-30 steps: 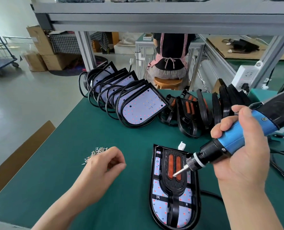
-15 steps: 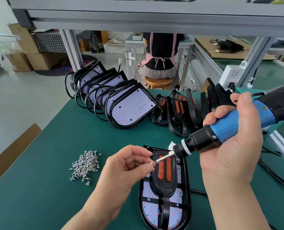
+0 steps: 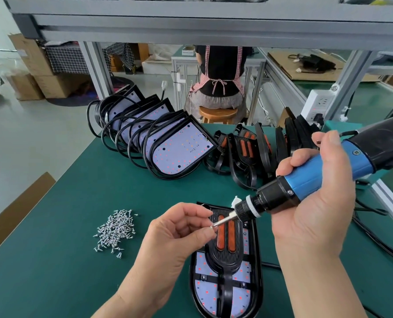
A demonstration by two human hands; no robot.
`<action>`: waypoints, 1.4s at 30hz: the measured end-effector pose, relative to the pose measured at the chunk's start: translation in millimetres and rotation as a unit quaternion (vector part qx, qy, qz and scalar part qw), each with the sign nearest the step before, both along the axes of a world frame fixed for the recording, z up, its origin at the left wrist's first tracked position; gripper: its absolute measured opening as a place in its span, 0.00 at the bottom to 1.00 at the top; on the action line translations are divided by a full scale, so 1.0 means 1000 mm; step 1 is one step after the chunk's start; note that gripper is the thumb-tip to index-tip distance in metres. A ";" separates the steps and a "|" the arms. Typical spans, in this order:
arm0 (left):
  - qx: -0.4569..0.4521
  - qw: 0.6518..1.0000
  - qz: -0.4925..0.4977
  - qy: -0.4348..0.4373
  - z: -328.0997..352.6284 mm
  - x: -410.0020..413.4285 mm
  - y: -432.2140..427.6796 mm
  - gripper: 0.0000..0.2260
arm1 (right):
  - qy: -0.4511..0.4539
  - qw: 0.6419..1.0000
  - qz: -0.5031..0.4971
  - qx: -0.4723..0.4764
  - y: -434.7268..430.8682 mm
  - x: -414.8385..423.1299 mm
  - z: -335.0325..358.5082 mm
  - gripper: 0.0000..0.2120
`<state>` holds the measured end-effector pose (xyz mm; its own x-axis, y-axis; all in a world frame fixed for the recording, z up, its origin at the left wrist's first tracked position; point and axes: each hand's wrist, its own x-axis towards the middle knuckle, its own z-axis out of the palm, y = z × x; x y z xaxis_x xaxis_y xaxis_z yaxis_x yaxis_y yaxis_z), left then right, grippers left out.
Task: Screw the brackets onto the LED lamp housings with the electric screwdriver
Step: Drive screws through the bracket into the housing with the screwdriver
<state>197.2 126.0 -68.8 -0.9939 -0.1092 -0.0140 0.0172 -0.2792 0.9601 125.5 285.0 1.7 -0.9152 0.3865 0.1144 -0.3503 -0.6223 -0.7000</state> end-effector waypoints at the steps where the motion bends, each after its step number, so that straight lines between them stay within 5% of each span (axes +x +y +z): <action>1: -0.002 1.000 0.001 0.003 0.000 0.000 0.001 0.13 | -0.003 1.000 -0.007 0.010 -0.002 0.003 0.001 0.16; 13: -0.158 0.977 0.099 0.103 -0.019 0.002 0.009 0.16 | -0.109 0.992 -0.069 0.012 -0.006 -0.009 -0.007 0.10; 22: -0.296 0.944 0.097 0.107 -0.031 -0.008 -0.004 0.23 | -0.029 0.999 -0.040 0.016 -0.012 -0.016 -0.009 0.10; 25: -0.373 0.918 0.122 0.049 -0.039 -0.012 -0.013 0.31 | 0.017 0.999 -0.030 0.035 -0.013 -0.026 -0.007 0.09; 29: -0.394 0.910 0.011 -0.131 -0.043 -0.021 -0.010 0.45 | 0.049 0.995 -0.011 0.089 -0.022 -0.043 -0.012 0.08; 35: -0.281 0.946 -0.049 -0.154 -0.049 -0.034 -0.002 0.26 | 0.053 0.987 0.026 0.148 -0.042 -0.053 -0.029 0.09; 42: -0.238 0.960 -0.052 -0.136 -0.055 -0.036 -0.003 0.18 | 0.072 0.983 0.027 0.164 -0.051 -0.055 -0.035 0.11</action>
